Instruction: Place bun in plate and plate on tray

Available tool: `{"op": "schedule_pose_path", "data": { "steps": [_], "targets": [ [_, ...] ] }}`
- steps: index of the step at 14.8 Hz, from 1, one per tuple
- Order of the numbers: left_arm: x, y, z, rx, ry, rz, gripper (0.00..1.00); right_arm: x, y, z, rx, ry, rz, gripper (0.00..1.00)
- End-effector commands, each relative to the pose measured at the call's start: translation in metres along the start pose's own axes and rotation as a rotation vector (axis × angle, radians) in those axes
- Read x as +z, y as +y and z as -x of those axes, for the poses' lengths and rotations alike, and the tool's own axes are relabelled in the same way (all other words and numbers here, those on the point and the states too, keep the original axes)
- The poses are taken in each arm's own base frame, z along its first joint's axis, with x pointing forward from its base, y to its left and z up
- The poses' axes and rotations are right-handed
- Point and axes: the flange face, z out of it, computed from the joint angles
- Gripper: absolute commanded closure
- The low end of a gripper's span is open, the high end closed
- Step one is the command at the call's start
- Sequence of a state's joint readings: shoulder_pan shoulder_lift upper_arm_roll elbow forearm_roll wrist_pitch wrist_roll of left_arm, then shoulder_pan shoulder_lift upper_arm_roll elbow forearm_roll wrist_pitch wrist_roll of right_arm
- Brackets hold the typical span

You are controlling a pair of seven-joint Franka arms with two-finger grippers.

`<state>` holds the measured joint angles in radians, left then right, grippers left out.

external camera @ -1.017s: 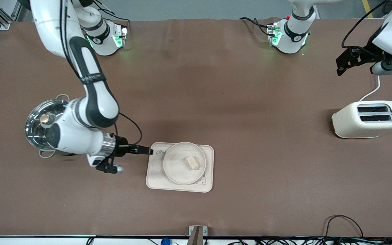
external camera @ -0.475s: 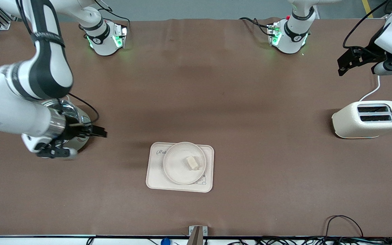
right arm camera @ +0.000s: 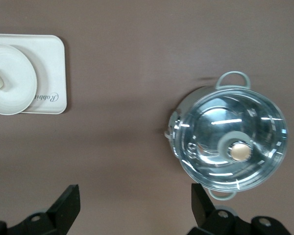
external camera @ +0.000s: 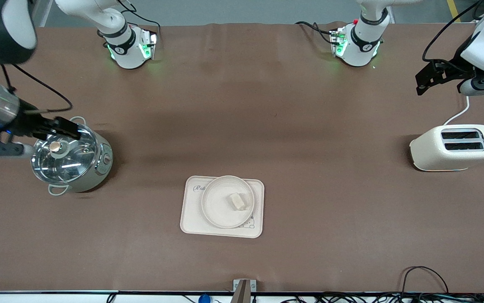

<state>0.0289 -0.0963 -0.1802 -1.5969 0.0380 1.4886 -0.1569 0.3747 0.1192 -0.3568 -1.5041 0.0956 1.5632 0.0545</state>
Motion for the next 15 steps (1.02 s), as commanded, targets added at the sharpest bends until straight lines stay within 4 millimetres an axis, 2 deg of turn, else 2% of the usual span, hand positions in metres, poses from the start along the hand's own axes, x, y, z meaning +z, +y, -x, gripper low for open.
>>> {"op": "schedule_pose_path", "data": {
  "steps": [1, 4, 6, 9, 11, 13, 15],
  "targets": [
    [-0.005, 0.000, -0.001, 0.016, 0.001, 0.021, 0.00, -0.025, 0.029, 0.024, 0.024, 0.020, 0.023, 0.00],
    [-0.008, 0.000, 0.000, 0.015, 0.003, 0.043, 0.00, -0.051, 0.050, 0.046, 0.046, 0.030, 0.062, 0.00],
    [-0.012, 0.000, 0.000, 0.014, 0.014, 0.040, 0.00, -0.067, 0.071, 0.063, 0.078, 0.027, 0.062, 0.00],
    [-0.017, -0.001, 0.000, 0.009, 0.025, 0.034, 0.00, -0.098, 0.094, 0.096, 0.118, 0.042, 0.051, 0.00],
    [-0.019, 0.002, 0.000, 0.013, 0.026, 0.033, 0.00, -0.110, 0.098, 0.110, 0.133, 0.042, 0.052, 0.00],
    [-0.019, 0.003, 0.001, 0.013, 0.026, 0.033, 0.00, -0.119, 0.092, 0.121, 0.131, 0.051, 0.057, 0.00],
    [-0.019, 0.003, 0.001, 0.015, 0.025, 0.032, 0.00, -0.121, 0.079, 0.123, 0.121, 0.055, 0.065, 0.00]
  ]
}}
